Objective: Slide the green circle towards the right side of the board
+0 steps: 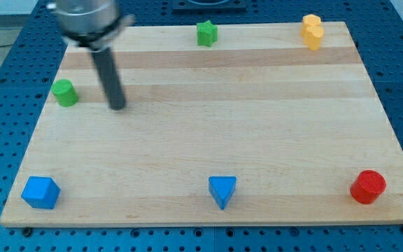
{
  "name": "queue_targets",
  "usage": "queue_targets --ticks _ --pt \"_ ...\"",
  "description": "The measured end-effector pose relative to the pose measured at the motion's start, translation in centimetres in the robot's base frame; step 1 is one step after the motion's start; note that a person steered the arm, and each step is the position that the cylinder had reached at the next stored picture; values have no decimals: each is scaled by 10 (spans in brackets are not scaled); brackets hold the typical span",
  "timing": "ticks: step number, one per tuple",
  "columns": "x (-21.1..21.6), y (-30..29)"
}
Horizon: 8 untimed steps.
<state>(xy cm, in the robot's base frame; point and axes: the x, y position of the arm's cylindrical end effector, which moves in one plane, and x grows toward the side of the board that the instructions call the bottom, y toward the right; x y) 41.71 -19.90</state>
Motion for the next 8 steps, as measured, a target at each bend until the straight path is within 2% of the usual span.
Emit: queue_targets --ticks 1,2,4,5,6,8 --pt "5 -79" --pt "5 -105" --pt "-32 -75" --pt "-53 -86" --pt "-69 -44" --pt "-52 94"
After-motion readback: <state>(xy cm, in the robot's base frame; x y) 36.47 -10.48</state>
